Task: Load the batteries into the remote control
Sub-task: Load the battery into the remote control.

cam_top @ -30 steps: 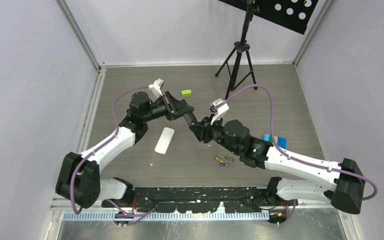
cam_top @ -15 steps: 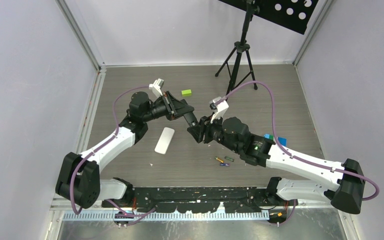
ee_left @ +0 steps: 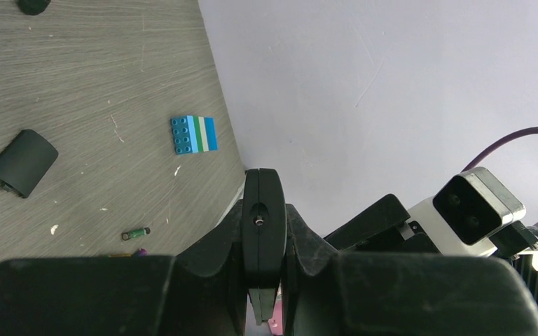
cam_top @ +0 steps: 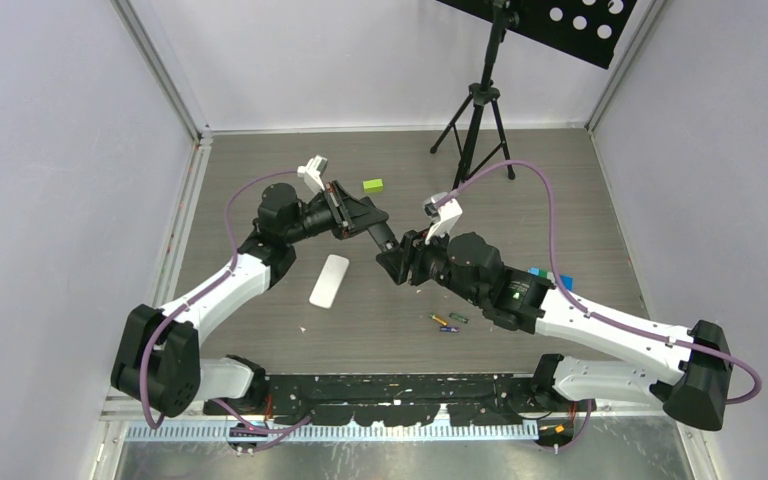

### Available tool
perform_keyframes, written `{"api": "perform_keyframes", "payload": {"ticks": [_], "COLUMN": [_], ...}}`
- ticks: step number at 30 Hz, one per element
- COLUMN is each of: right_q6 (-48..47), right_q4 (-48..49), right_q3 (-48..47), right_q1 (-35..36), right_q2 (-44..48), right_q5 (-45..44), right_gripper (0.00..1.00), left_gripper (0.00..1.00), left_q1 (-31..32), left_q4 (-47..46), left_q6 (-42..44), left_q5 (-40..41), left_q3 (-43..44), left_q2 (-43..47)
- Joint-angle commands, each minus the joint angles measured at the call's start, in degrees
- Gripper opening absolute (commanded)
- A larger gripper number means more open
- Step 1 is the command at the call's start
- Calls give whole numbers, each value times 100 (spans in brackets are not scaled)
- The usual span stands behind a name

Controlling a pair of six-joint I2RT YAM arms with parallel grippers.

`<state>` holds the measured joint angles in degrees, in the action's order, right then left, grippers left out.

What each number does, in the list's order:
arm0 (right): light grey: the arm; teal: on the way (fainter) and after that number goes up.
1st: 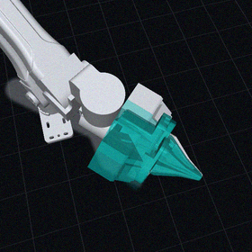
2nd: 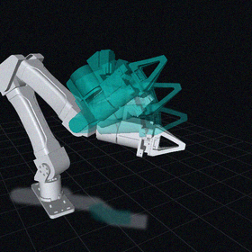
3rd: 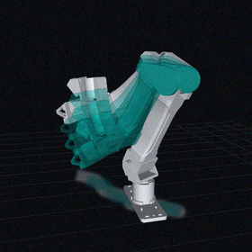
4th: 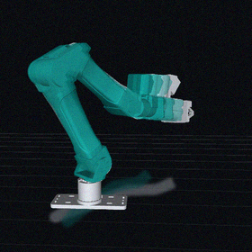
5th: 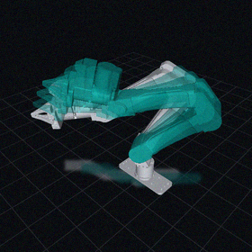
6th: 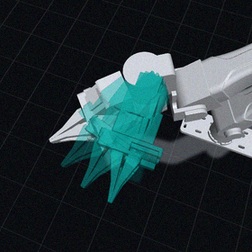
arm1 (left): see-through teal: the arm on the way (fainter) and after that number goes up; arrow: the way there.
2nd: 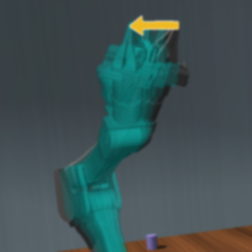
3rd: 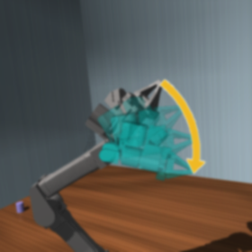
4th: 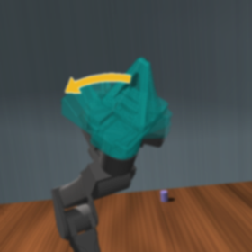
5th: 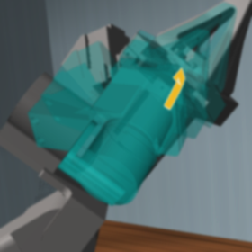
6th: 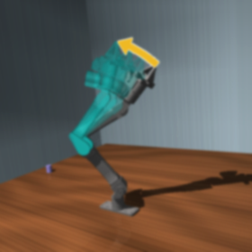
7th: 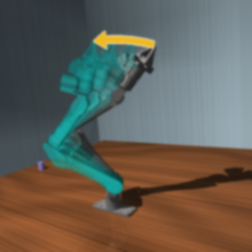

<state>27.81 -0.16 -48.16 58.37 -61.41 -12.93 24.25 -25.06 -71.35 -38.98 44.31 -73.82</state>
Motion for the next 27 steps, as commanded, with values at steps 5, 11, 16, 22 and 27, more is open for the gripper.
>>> {"api": "perform_keyframes", "payload": {"ticks": [5, 11, 16, 22, 27], "right_q6": [-217, -131, 19, 366, 986], "right_q4": [-323, -356, -370, -487, -659], "right_q3": [-112, -132, -216, -281, -241], "right_q1": [-159, -177, -194, -203, -205], "right_q2": [240, 306, 419, 801, 1107], "right_q5": [-470, -484, -461, -522, -694], "right_gripper": [58, 58, 59, 83, 88], "left_gripper": [0, 0, 0, 0, 0], "left_q1": [18, 18, 18, 18, 18], "left_q4": [-517, -578, -611, -773, -886], "left_q6": [-137, -125, -92, -98, -89], "left_q5": [-532, -535, -532, -445, -355], "left_q3": [86, 95, 95, 103, 180], "left_q2": [340, 332, 298, 273, 258]}}
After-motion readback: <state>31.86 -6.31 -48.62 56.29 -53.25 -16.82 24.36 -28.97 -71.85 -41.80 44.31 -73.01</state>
